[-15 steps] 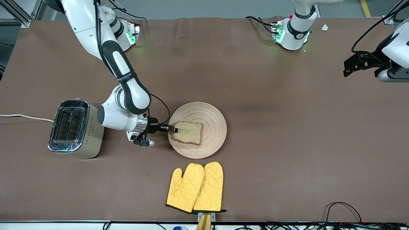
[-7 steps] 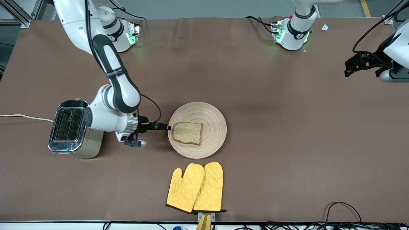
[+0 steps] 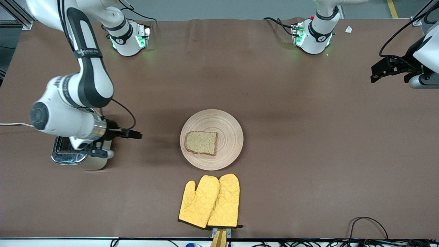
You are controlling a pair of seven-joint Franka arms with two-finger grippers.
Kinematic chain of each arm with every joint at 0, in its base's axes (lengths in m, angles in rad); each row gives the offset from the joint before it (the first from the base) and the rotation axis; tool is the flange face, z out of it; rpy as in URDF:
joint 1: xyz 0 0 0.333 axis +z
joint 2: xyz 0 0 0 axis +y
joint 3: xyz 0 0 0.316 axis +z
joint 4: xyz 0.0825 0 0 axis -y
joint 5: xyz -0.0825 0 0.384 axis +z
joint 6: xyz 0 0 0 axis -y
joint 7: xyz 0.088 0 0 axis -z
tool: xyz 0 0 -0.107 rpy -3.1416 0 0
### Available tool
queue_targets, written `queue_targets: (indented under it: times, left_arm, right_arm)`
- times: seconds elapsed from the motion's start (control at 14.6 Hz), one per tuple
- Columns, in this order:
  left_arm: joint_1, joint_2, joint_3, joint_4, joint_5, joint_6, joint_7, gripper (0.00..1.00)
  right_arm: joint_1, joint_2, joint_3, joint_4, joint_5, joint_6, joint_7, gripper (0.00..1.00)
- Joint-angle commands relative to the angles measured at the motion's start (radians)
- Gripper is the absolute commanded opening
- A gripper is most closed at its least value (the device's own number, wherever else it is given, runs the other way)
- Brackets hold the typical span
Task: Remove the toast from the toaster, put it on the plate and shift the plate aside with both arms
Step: 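Withdraw the right gripper while the left gripper reaches toward the plate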
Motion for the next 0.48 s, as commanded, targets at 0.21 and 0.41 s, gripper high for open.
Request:
queue_targets:
  times: [0.21, 0.41]
  left_arm:
    - [0.054, 0.114, 0.026, 0.021, -0.195, -0.006, 0.041, 1.00]
    - [0.083, 0.220, 0.026, 0.018, -0.384, 0.073, 0.045, 1.00]
  right_arm:
    - [0.007, -0.168, -0.064, 0.057, -0.200, -0.169, 0.031, 1.00]
    - [0.016, -0.236, -0.055, 0.141, -0.297, -0.307, 0.030, 1.00]
